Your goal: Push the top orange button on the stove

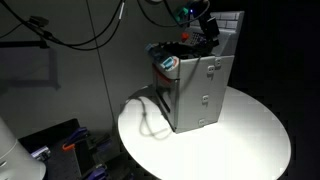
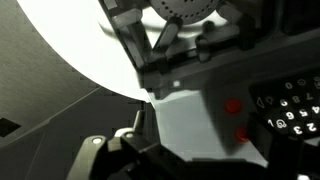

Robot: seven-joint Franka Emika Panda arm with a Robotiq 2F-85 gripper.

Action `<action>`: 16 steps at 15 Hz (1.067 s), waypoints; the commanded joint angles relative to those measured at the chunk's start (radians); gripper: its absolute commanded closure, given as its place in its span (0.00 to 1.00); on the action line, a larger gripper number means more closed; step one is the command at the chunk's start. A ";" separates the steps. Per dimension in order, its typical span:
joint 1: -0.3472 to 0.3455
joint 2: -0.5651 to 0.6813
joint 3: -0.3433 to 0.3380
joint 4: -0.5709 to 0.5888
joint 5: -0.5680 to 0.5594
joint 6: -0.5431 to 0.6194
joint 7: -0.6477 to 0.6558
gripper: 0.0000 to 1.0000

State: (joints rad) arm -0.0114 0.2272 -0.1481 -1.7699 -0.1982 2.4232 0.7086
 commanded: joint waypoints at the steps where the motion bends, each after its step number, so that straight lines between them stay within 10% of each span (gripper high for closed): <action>1: 0.007 0.006 -0.011 0.028 -0.023 -0.027 0.024 0.00; 16: 0.007 0.056 -0.017 0.077 -0.028 0.006 0.024 0.00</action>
State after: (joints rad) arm -0.0113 0.2441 -0.1513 -1.7511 -0.2020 2.4256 0.7086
